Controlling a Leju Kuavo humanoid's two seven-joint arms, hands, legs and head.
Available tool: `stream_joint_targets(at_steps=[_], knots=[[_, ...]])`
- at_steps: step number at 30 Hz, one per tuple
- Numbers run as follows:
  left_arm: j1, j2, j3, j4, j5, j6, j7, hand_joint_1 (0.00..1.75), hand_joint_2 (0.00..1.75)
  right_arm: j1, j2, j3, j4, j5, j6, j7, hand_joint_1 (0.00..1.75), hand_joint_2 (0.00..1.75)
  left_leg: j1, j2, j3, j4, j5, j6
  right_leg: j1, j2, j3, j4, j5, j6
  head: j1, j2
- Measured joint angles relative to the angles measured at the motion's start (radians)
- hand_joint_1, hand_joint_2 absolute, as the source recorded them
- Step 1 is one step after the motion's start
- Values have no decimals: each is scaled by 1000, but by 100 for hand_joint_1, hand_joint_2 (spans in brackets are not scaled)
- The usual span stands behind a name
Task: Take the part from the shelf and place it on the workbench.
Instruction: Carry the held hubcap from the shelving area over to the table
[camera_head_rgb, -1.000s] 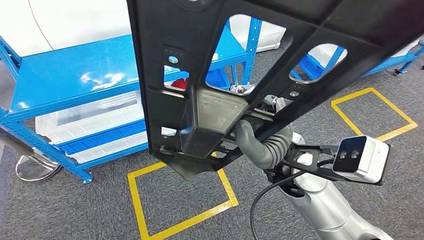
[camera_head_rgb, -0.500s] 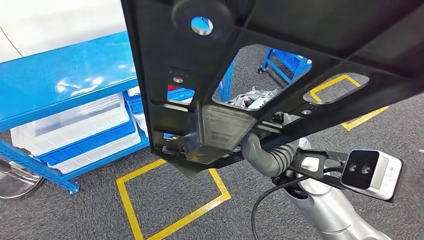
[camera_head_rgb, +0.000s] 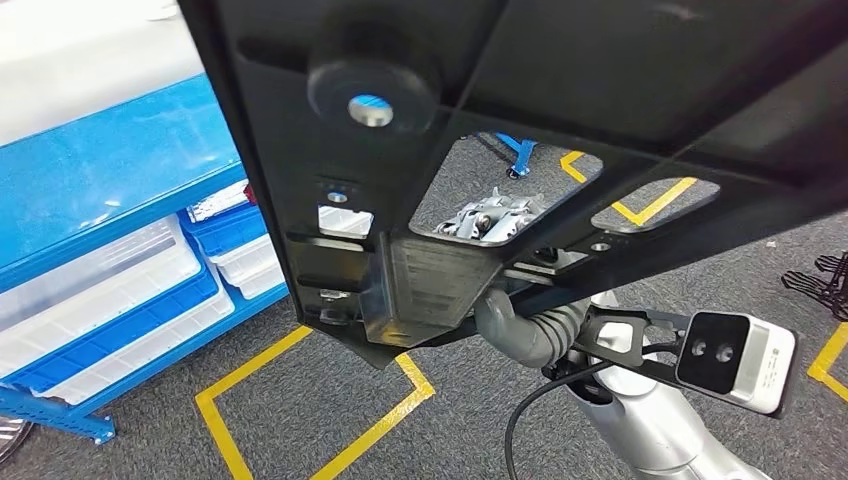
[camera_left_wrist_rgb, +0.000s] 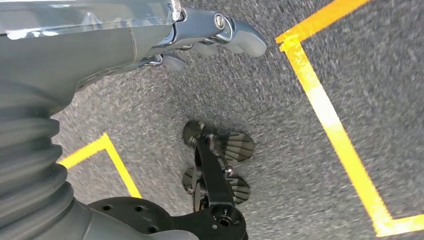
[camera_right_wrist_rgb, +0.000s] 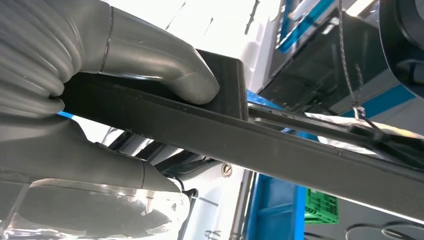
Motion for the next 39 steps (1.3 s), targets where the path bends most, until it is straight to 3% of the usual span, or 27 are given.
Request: stream_joint_targets(at_steps=[2, 4, 6, 8, 9, 10, 11, 12, 14, 16, 17, 19, 21, 23, 24, 25, 26, 27, 28, 30, 32, 34, 36, 38, 39], knots=[[0, -4, -1, 0, -6, 6, 14, 0, 175, 9, 1, 0, -2, 12, -5, 5, 175, 175, -1, -18, 11, -29, -1, 6, -2, 20, -12, 4, 4, 13, 0, 0], [-1, -10, -1, 0, -7, 14, 24, 0, 175, 19, 2, 0, -2, 17, -7, 7, 175, 175, 0, 1, 12, -35, 4, 18, -5, 30, -18, 4, 6, 26, 0, 0], [-2, -16, -1, 0, -5, 21, 30, 0, 175, 21, 3, 0, 2, 20, -3, 3, 175, 175, 2, 23, 15, -44, 10, 31, -4, -7, -40, 51, -25, 35, 6, 0], [0, -18, 0, 0, -1, 27, 33, 0, 175, 19, 6, 3, 14, 26, 6, -4, 175, 175, -1, 47, 15, -46, 11, 39, -4, -59, -99, 176, -88, 40, 11, 0], [2, -19, 0, 0, 4, 29, 34, 0, 175, 18, 8, 4, 23, 29, 10, -7, 175, 175, -3, 59, 14, -46, 10, 41, -6, -71, -131, 244, -115, 43, 11, 0], [3, -20, 1, 0, 8, 29, 34, 0, 175, 19, 9, 5, 32, 31, 12, -8, 175, 175, -5, 71, 13, -45, 9, 41, -7, -76, -151, 287, -126, 45, 11, 0], [4, -21, 2, 0, 12, 30, 33, 0, 175, 19, 10, 6, 40, 32, 12, -9, 175, 175, -6, 82, 13, -45, 9, 41, -9, -79, -152, 293, -118, 45, 11, 0], [3, -22, 3, 0, 17, 30, 34, 0, 175, 19, 10, 7, 47, 34, 11, -11, 175, 175, -6, 92, 14, -45, 8, 41, -9, -84, -132, 256, -93, 44, 12, 0], [2, -23, 6, 0, 25, 38, 37, 0, 175, 18, 10, 7, 58, 38, 6, -20, 175, 175, -8, 108, 17, -44, 6, 37, -5, -117, -49, 108, -33, 36, 12, 0], [4, -21, 14, 0, 33, 57, 44, 0, 175, 17, 9, 5, 67, 43, -5, -35, 175, 175, -13, 122, 20, -44, 3, 28, 5, -145, 1, 10, -11, 23, 11, 0], [6, -18, 20, 0, 39, 70, 51, 0, 175, 17, 6, 3, 71, 44, -10, -42, 175, 175, -15, 130, 21, -44, 2, 22, 9, -146, 4, -2, -14, 18, 11, 0], [8, -10, 34, 0, 49, 98, 66, 0, 175, 23, -4, -1, 78, 45, -19, -52, 175, 175, -15, 141, 24, -45, -1, 11, 8, -127, 3, -8, -9, 7, 11, 0], [10, -1, 49, 0, 61, 120, 79, 0, 175, 29, -12, -5, 84, 45, -26, -58, 175, 175, -12, 115, 11, -9, -30, 3, 3, -109, 7, -19, -1, -5, 10, 0], [15, 10, 67, 0, 77, 132, 84, 0, 175, 33, -16, -7, 89, 48, -29, -63, 175, 175, -9, 75, -41, 107, -93, -1, 1, -90, 9, -23, 2, -13, 7, 0], [19, 14, 77, 0, 89, 136, 83, 0, 175, 37, -18, -7, 91, 49, -30, -64, 175, 175, -9, 65, -75, 177, -121, -2, 1, -79, 8, -22, 3, -14, 6, 0], [22, 17, 88, 0, 103, 139, 79, 0, 175, 42, -20, -7, 94, 51, -30, -65, 175, 175, -8, 61, -100, 227, -133, -4, 1, -66, 8, -21, 2, -14, 5, 0], [24, 19, 101, 0, 118, 140, 74, 0, 175, 46, -23, -7, 96, 53, -31, -66, 175, 175, -8, 59, -109, 241, -125, -5, 1, -54, 9, -20, 2, -14, 5, 0], [25, 20, 113, -1, 129, 138, 66, 0, 175, 49, -26, -7, 98, 55, -33, -66, 175, 175, -7, 58, -100, 214, -97, -6, 1, -41, 9, -17, 1, -13, 4, 0], [24, 20, 123, -1, 139, 135, 59, 0, 175, 51, -27, -7, 99, 57, -36, -65, 175, 175, -4, 50, -74, 152, -57, -6, 0, -29, 9, -14, -1, -10, 5, 0], [23, 20, 140, -2, 146, 127, 46, 0, 175, 52, -29, -7, 99, 63, -43, -64, 175, 175, 3, 13, -18, 25, -5, -4, -1, -6, 4, -2, -6, -2, 4, 0], [23, 20, 150, -2, 145, 111, 32, 0, 175, 53, -30, -7, 99, 73, -50, -58, 175, 175, 3, -8, 3, -23, 1, 2, -2, 13, -6, 5, -6, 11, 4, 0], [20, 19, 153, -2, 142, 91, 14, 0, 175, 57, -32, -7, 99, 85, -58, -51, 175, 175, 0, 7, 5, -29, 4, 13, -5, 25, -11, 5, -3, 24, 3, 0], [15, 18, 156, -2, 143, 72, -5, 0, 175, 59, -34, -7, 99, 96, -64, -48, 175, 175, 0, 26, 9, -38, 9, 29, -5, -9, -26, 37, -24, 34, 8, 0], [14, 16, 158, -2, 142, 60, -16, 0, 175, 61, -35, -5, 99, 102, -65, -47, 175, 175, -2, 47, 12, -43, 11, 39, -5, -59, -78, 147, -82, 41, 14, 0], [15, 15, 159, -2, 140, 58, -17, 0, 175, 62, -35, -4, 99, 103, -65, -46, 175, 175, -4, 58, 11, -43, 10, 41, -6, -69, -112, 216, -112, 43, 15, 0]])
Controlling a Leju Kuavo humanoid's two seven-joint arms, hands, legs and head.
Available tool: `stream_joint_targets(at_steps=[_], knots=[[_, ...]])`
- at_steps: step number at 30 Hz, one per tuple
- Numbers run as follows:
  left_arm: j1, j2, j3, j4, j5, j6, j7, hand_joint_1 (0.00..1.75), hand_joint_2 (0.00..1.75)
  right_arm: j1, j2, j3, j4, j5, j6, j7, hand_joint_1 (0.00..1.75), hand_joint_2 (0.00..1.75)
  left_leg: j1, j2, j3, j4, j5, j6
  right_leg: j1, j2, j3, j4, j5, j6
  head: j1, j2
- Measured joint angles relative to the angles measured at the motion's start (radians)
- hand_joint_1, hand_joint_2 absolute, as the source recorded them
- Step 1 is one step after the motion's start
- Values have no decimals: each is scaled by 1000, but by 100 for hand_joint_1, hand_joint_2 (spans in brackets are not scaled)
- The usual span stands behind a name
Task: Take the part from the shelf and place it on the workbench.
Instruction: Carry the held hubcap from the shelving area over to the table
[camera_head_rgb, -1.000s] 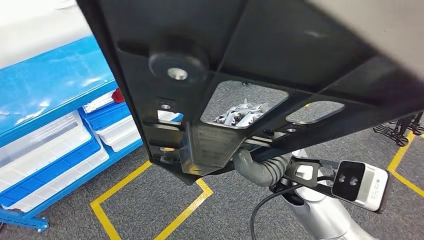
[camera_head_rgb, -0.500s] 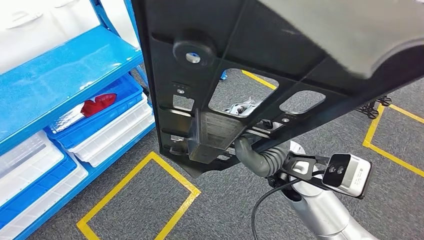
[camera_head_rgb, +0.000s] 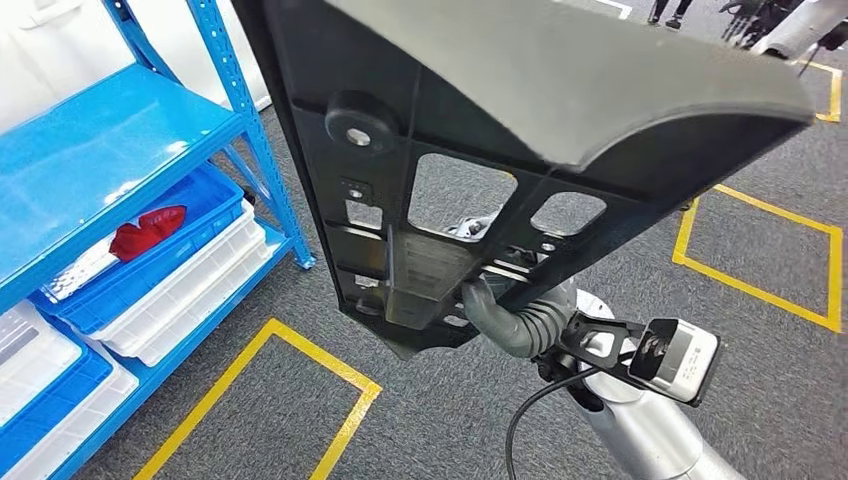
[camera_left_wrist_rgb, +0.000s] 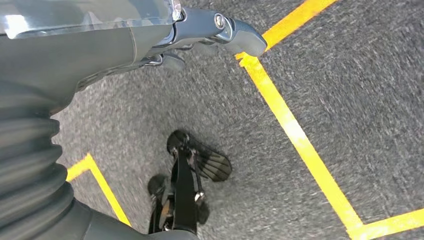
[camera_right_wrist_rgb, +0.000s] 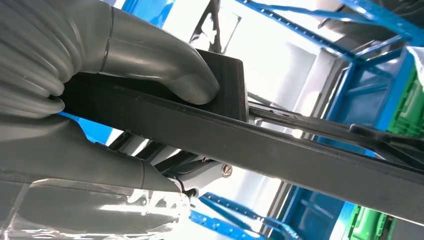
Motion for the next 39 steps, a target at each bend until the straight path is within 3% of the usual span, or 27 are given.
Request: stream_joint_targets(at_steps=[1, 2, 3, 5, 7, 8, 10, 11, 13, 15, 17, 18, 19, 20, 22, 23, 25, 26, 28, 30, 31, 32, 33, 34, 36, 37, 39], knots=[[1, -1, 0, 0, -2, -1, 0, 0, 175, 2, 0, 1, 1, 1, 0, 0, 175, 175, -2, 11, 0, 0, -1, 1, -1, -4, -27, 54, -17, 1, 0, 0], [1, -2, 0, 0, -2, -2, 0, 0, 175, 3, -1, 3, 2, 1, 1, 0, 175, 175, -3, 23, 0, 0, -1, 1, -2, -7, -38, 76, -17, 1, 0, 0], [0, -4, 1, 0, -3, -2, 1, 0, 175, 3, -2, 4, 3, 1, 2, 0, 175, 175, -4, 33, 1, 0, -2, 1, -2, -9, -29, 58, 1, 0, 0, 0], [-3, -9, 2, 0, -5, 1, 8, 0, 175, 2, -3, 6, 5, 0, 3, -1, 175, 175, -5, 50, 4, 0, -4, -2, 1, -33, 42, -75, 64, -10, 0, 0], [-4, -14, 4, 0, -10, 9, 21, 0, 175, -5, -4, 7, 6, -1, 3, -4, 175, 175, -9, 64, 7, 1, -7, -9, 13, -67, 102, -192, 99, -24, 0, 0], [-3, -16, 5, 0, -14, 13, 29, 0, 175, -8, -4, 7, 7, -2, 2, -5, 175, 175, -11, 72, 8, 1, -8, -14, 18, -75, 112, -215, 101, -30, 0, 0], [-4, -18, 7, 0, -22, 21, 41, 0, 175, -11, -5, 7, 8, -5, 2, -7, 175, 175, -12, 89, 13, -4, -10, -25, 21, -59, 113, -225, 103, -41, -1, 0], [-5, -19, 7, 0, -25, 24, 46, 0, 175, -11, -6, 7, 9, -6, 1, -9, 175, 175, -11, 86, 14, -2, -15, -30, 19, -50, 116, -231, 107, -46, -1, 0], [-6, -21, 7, 0, -28, 26, 51, 0, 175, -10, -5, 8, 12, -8, 0, -14, 175, 175, -9, 53, -7, 53, -53, -36, 13, -33, 124, -245, 115, -56, -2, 0], [-3, -22, 12, 0, -24, 30, 51, 0, 175, -5, -4, 10, 16, -9, 1, -22, 175, 175, -7, 13, -66, 184, -118, -38, 13, -14, 125, -247, 117, -62, -5, 0], [1, -22, 16, 0, -19, 34, 49, 0, 175, 4, -4, 12, 21, -7, 2, -26, 175, 175, -7, 3, -115, 281, -144, -39, 14, 10, 125, -244, 116, -63, -7, 0], [2, -22, 18, 0, -17, 35, 48, 0, 175, 8, -4, 12, 23, -6, 2, -27, 175, 175, -7, 2, -116, 277, -128, -39, 14, 22, 125, -242, 115, -62, -7, 0], [3, -22, 18, 0, -15, 36, 46, 0, 175, 10, -4, 12, 24, -6, 3, -29, 175, 175, -6, -1, -97, 231, -94, -38, 14, 34, 125, -238, 113, -61, -7, 0], [3, -23, 19, 0, -14, 37, 44, 0, 175, 11, -4, 13, 25, -6, 4, -31, 175, 175, -4, -15, -66, 160, -54, -37, 13, 46, 125, -234, 111, -58, -7, 0], [2, -23, 20, 0, -13, 37, 41, 0, 175, 11, -4, 13, 26, -5, 5, -35, 175, 175, 0, -61, -14, 40, -9, -35, 13, 69, 118, -224, 107, -49, -7, 0], [3, -23, 20, 0, -14, 36, 39, 0, 175, 11, -4, 13, 26, -4, 5, -36, 175, 175, 1, -77, -4, 15, -5, -32, 11, 79, 113, -220, 107, -43, -7, 0], [2, -23, 21, 0, -16, 32, 37, 0, 175, 13, -4, 11, 28, -3, 6, -36, 175, 175, -1, -71, -1, 8, -7, -23, 7, 99, 104, -220, 111, -31, -7, 0], [1, -23, 20, 0, -19, 30, 35, 0, 175, 14, -4, 9, 28, -3, 6, -36, 175, 175, -2, -60, 0, 4, -4, -17, 6, 96, 101, -217, 110, -25, -7, 0], [-1, -23, 20, 0, -25, 27, 33, 0, 175, 14, -5, 3, 31, -4, 6, -38, 175, 175, -1, -38, 5, -5, 0, -4, 7, 56, 78, -170, 81, -14, -3, 0], [1, -23, 20, 0, -29, 25, 32, 0, 175, 15, -6, 0, 34, -5, 7, -40, 175, 175, -4, -14, 8, -8, -1, 4, 5, 6, 17, -43, 19, -6, 1, 0], [2, -23, 20, 0, -30, 25, 33, 0, 175, 17, -6, -1, 36, -6, 8, -40, 175, 175, -6, -2, 8, -8, -2, 6, 3, -3, -18, 24, -7, -4, 2, 0], [2, -23, 20, 0, -31, 25, 34, 0, 175, 19, -7, -2, 39, -7, 10, -40, 175, 175, -8, 10, 8, -7, -3, 7, 0, -6, -40, 67, -16, -2, 2, 0], [2, -23, 20, 0, -33, 25, 35, 0, 175, 20, -8, -3, 41, -9, 14, -40, 175, 175, -9, 21, 9, -7, -5, 7, -1, -9, -43, 70, -7, -2, 2, 0], [2, -23, 20, 0, -35, 25, 36, 0, 175, 21, -8, -5, 43, -11, 17, -40, 175, 175, -10, 32, 11, -7, -6, 6, -1, -13, -24, 31, 19, -5, 2, 0], [0, -23, 20, 0, -40, 25, 37, 0, 175, 21, -9, -10, 44, -15, 22, -40, 175, 175, -13, 49, 17, -7, -11, 2, 7, -42, 54, -117, 82, -16, 1, 0], [0, -23, 20, 0, -41, 24, 38, 0, 175, 20, -8, -13, 44, -16, 23, -40, 175, 175, -15, 56, 20, -7, -14, -3, 13, -57, 86, -177, 100, -23, 1, 0], [-1, -23, 20, 0, -42, 23, 39, 0, 175, 20, -8, -18, 44, -17, 23, -41, 175, 175, -17, 70, 24, -7, -19, -12, 24, -70, 108, -224, 105, -34, 1, 0]])
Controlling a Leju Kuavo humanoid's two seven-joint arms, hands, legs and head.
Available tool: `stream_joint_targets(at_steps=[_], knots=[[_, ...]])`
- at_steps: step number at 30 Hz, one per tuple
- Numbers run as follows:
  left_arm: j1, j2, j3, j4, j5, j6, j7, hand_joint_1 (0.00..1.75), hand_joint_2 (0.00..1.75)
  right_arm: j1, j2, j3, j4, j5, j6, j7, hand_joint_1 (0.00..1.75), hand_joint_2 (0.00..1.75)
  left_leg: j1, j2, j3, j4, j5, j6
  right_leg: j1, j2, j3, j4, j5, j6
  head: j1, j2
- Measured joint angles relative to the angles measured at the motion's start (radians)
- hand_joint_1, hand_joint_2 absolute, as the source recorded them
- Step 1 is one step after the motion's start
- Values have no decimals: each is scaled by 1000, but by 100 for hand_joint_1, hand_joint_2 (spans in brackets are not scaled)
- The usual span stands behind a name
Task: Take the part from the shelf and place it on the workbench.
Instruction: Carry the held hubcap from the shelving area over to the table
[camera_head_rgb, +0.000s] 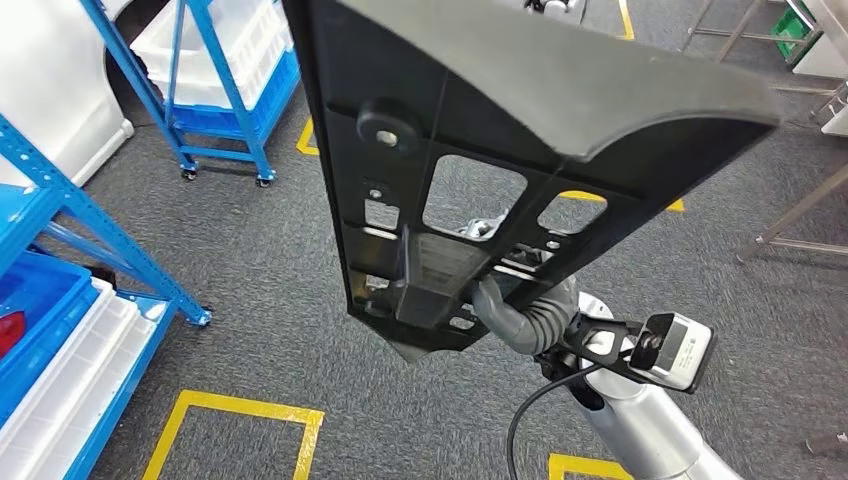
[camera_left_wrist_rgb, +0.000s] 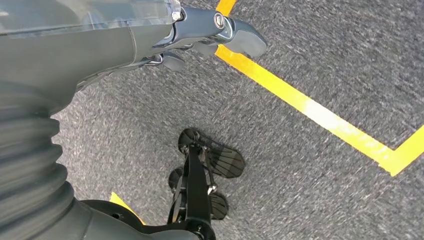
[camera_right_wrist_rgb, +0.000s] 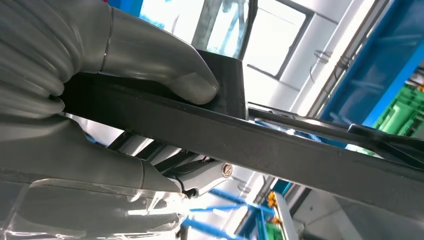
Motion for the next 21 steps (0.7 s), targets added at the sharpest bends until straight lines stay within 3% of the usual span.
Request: stream_joint_targets(at_steps=[2, 4, 7, 8, 9, 10, 11, 13, 15, 17, 19, 21], knots=[[-1, 0, 0, 0, 0, 0, 2, 0, 175, 1, 0, -2, 0, 0, 2, 0, 175, 175, 1, 11, 4, -1, -5, -10, -1, 19, 1, -7, 4, -9, 0, 0], [-3, 0, 0, 0, 1, 1, 3, 0, 175, -1, 1, -2, 0, 0, 3, -1, 175, 175, 4, -13, -8, 36, -33, -17, -7, 36, 8, -19, 10, -19, -2, 0], [2, 1, 1, 0, 5, -2, 4, 0, 175, -6, 2, -3, 0, -1, 7, -1, 175, 175, 6, -62, -98, 224, -121, -23, -8, 63, 13, -22, 12, -29, -7, 0], [4, 1, 2, 0, 8, -5, 4, 0, 175, -6, 3, -3, 0, -3, 9, 1, 175, 175, 7, -66, -127, 276, -133, -25, -8, 74, 13, -21, 11, -29, -8, 0], [5, 1, 3, 0, 10, -8, 3, 0, 175, -7, 3, -3, 0, -5, 11, 4, 175, 175, 7, -68, -140, 293, -125, -26, -8, 86, 13, -18, 10, -29, -8, 0], [5, 1, 4, 0, 11, -13, 3, 0, 175, -10, 3, -3, 0, -6, 11, 7, 175, 175, 8, -69, -135, 269, -97, -27, -9, 98, 13, -14, 8, -27, -8, 0], [4, 2, 5, 0, 12, -17, 2, 0, 175, -14, 3, -2, 0, -8, 11, 11, 175, 175, 10, -75, -111, 209, -56, -28, -11, 110, 13, -9, 5, -24, -8, 0], [2, 2, 6, 0, 15, -26, -1, 0, 175, -24, 3, -2, -2, -10, 6, 20, 175, 175, 16, -109, -55, 79, 2, -27, -12, 132, 10, 4, -2, -16, -8, 0], [0, 2, 9, 0, 17, -31, -1, 0, 175, -31, 4, -1, -4, -12, 0, 26, 175, 175, 17, -130, -33, 27, 12, -20, -14, 151, 1, 12, -3, -5, -9, 0], [-3, 2, 13, 0, 17, -32, 0, 0, 175, -34, 4, 0, -5, -17, -5, 29, 175, 175, 14, -116, -32, 21, 15, -8, -17, 162, -4, 11, 0, 7, -9, 0], [-7, 2, 15, 0, 15, -30, 2, 0, 175, -40, 3, 1, -5, -24, -11, 29, 175, 175, 14, -98, -28, 12, 21, 6, -17, 134, -17, 36, -17, 16, -7, 0], [-7, 2, 19, 0, 14, -27, 5, 0, 175, -49, 3, 4, -5, -31, -18, 29, 175, 175, 12, -79, -27, 7, 24, 14, -17, 85, -68, 142, -74, 24, -5, 0]])
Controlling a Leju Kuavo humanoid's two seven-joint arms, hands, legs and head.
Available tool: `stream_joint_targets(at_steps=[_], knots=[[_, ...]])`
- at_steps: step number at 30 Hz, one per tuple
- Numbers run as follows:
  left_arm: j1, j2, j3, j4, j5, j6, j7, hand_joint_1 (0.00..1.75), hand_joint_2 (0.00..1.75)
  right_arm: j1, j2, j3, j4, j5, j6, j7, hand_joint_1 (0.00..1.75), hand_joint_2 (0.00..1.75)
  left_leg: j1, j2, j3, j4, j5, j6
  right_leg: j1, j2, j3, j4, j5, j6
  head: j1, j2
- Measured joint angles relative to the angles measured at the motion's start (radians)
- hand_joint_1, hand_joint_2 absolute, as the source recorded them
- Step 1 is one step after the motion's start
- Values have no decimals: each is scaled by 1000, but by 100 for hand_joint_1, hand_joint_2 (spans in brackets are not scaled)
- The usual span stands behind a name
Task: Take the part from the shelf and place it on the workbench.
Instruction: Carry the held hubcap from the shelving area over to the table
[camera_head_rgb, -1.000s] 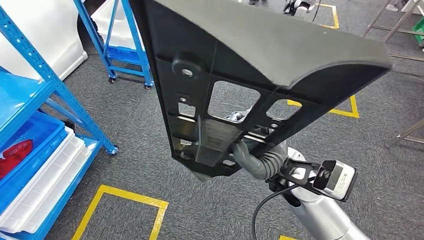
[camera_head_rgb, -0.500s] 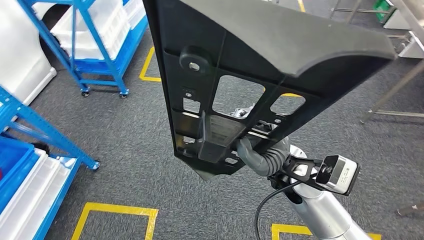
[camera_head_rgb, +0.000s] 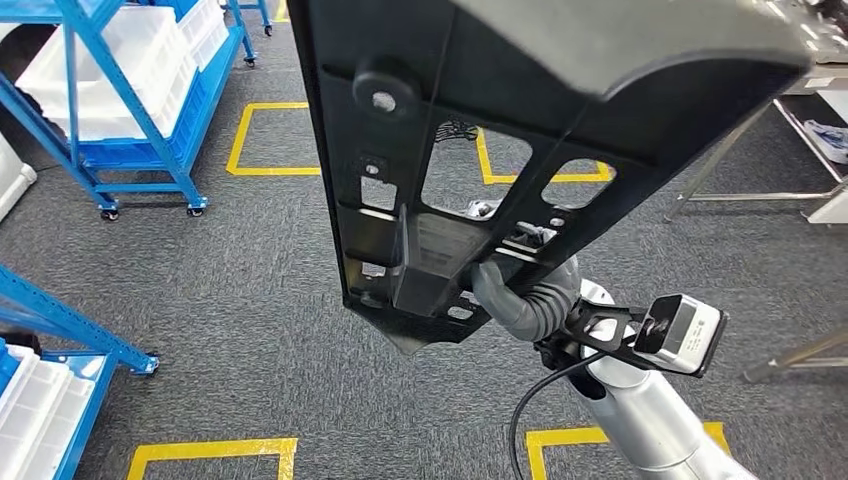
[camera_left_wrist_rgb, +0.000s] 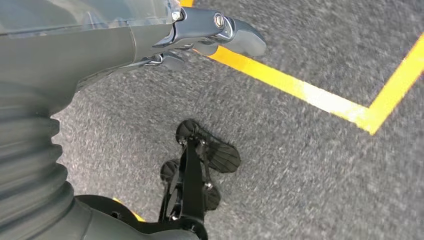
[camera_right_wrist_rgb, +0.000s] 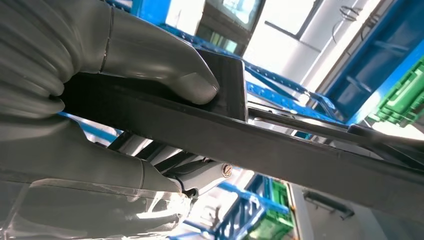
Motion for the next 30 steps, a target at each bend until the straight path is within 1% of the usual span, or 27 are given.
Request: stream_joint_targets(at_steps=[1, 2, 3, 4, 5, 7, 8, 9, 11, 12, 13, 14, 15, 16, 17, 18, 19, 20, 21, 22, 23, 24, 26, 27, 28, 29, 30], knots=[[1, 0, 2, 0, 0, 2, 2, 0, 175, -3, 0, 3, 0, -2, -3, 0, 175, 175, -1, 10, -1, 0, -1, 2, -1, -14, -36, 73, -32, 4, 1, 0], [2, 0, 3, 0, 0, 4, 4, 0, 175, -4, 0, 6, 0, -4, -5, 0, 175, 175, -2, 21, -1, 0, -1, 3, -3, -19, -65, 131, -52, 6, 1, 0], [2, 0, 4, 0, -1, 6, 5, 0, 175, -4, 0, 9, 1, -4, -7, 0, 175, 175, -3, 32, -1, 0, -2, 3, -5, -22, -79, 158, -54, 7, 1, 0], [2, 0, 4, 0, -1, 7, 6, 0, 175, -4, 0, 13, 1, -4, -9, 0, 175, 175, -4, 41, -1, 0, -3, 3, -5, -25, -71, 143, -37, 6, 1, 0], [1, 0, 4, 0, -2, 7, 7, 0, 175, -4, 0, 16, 1, -4, -11, 0, 175, 175, -4, 50, 1, 0, -4, 2, -5, -32, -43, 88, -6, 4, 1, 0], [-1, 0, 4, 0, -4, 3, 7, 0, 175, -6, 0, 22, -1, -3, -17, 0, 175, 175, -7, 65, 6, 1, -8, -3, 3, -70, 35, -59, 50, -7, 1, 0], [-1, 0, 4, 0, -6, -1, 7, 0, 175, -8, 0, 24, -3, -3, -19, 0, 175, 175, -9, 71, 8, 1, -10, -8, 9, -86, 60, -108, 63, -13, 1, 0], [-1, 0, 4, 0, -8, -5, 6, 0, 175, -9, 0, 26, -4, -3, -21, 0, 175, 175, -10, 79, 10, 1, -12, -13, 14, -94, 72, -133, 66, -19, 0, 0], [-2, 0, 4, 0, -12, -8, 6, 0, 175, -9, 0, 30, -8, -3, -22, 0, 175, 175, -11, 97, 16, -2, -15, -25, 17, -76, 73, -141, 65, -29, 0, 0], [-4, 0, 4, 0, -13, -8, 6, 0, 175, -9, 0, 33, -10, -3, -22, 0, 175, 175, -10, 95, 19, 0, -20, -30, 15, -66, 77, -146, 68, -34, 0, 0], [-5, -1, 4, 0, -13, -8, 6, 0, 175, -9, 1, 35, -12, -3, -22, 0, 175, 175, -9, 82, 15, 16, -33, -35, 12, -57, 82, -153, 72, -40, -1, 0], [-6, -1, 4, 0, -14, -8, 7, 0, 175, -10, 3, 37, -14, -3, -22, 0, 175, 175, -7, 62, 0, 53, -56, -38, 9, -48, 87, -158, 75, -45, -2, 0], [-5, -2, 4, 0, -14, -7, 7, 0, 175, -10, 6, 39, -15, -2, -22, 1, 175, 175, -6, 38, -28, 112, -87, -40, 9, -39, 89, -161, 76, -49, -4, 0], [-3, -3, 4, 0, -14, -6, 8, 0, 175, -10, 8, 42, -15, -2, -22, 1, 175, 175, -5, 22, -63, 184, -119, -40, 9, -28, 90, -160, 76, -52, -7, 0], [-2, -3, 4, 0, -14, -5, 8, 0, 175, -8, 10, 44, -15, -2, -23, 2, 175, 175, -5, 15, -97, 249, -142, -41, 10, -16, 90, -159, 75, -53, -8, 0], [-1, -3, 4, 0, -14, -5, 9, 0, 175, -5, 10, 46, -16, -2, -23, 3, 175, 175, -5, 12, -120, 287, -145, -41, 11, -3, 90, -158, 75, -54, -9, 0], [0, -4, 4, 0, -14, -5, 8, 0, 175, 1, 10, 46, -18, -2, -22, 4, 175, 175, -5, 10, -123, 283, -128, -41, 12, 10, 91, -156, 74, -54, -9, 0], [1, -4, 4, 0, -14, -5, 8, 0, 175, 9, 8, 45, -24, -2, -18, 4, 175, 175, -5, 7, -108, 240, -94, -39, 11, 23, 92, -154, 72, -52, -9, 0], [1, -4, 4, 0, -14, -6, 8, 0, 175, 20, 5, 41, -35, -4, -9, 2, 175, 175, -4, -6, -79, 169, -51, -37, 11, 35, 94, -151, 69, -50, -9, 0], [1, -4, 4, 0, -14, -7, 8, 0, 175, 33, -1, 34, -50, -6, 2, -3, 175, 175, -2, -25, -48, 99, -21, -34, 12, 45, 93, -147, 66, -47, -10, 0], [1, -5, 4, 0, -14, -8, 9, 0, 175, 46, -10, 24, -67, -11, 16, -7, 175, 175, -1, -41, -24, 48, -3, -32, 11, 55, 91, -143, 64, -43, -10, 0], [1, -5, 4, 0, -14, -8, 10, 0, 175, 61, -22, 11, -85, -19, 31, -11, 175, 175, -1, -53, -11, 18, 3, -30, 10, 64, 88, -141, 62, -38, -10, 0], [0, -5, 4, 0, -14, -10, 14, 0, 175, 92, -49, -21, -121, -38, 63, -12, 175, 175, -3, -47, -6, 7, -1, -22, 7, 80, 82, -141, 63, -26, -10, 0], [-3, -5, 5, 0, -14, -11, 16, 0, 175, 106, -63, -40, -139, -48, 82, -8, 175, 175, -3, -38, -4, 3, 1, -16, 6, 75, 81, -139, 61, -20, -10, 0], [-5, -5, 5, 0, -15, -14, 17, 0, 175, 116, -74, -59, -154, -57, 99, -2, 175, 175, -3, -29, -2, -2, 3, -9, 6, 58, 75, -127, 52, -15, -9, 0], [-7, -5, 5, 0, -15, -16, 17, 0, 175, 120, -82, -78, -167, -64, 114, 7, 175, 175, -2, -19, 1, -7, 5, -3, 8, 34, 59, -96, 33, -11, -7, 0], [-7, -5, 5, 0, -16, -20, 18, 0, 175, 122, -87, -95, -176, -70, 127, 17, 175, 175, -2, -7, 2, -10, 6, 2, 7, 7, 33, -42, 4, -8, -5, 0]])
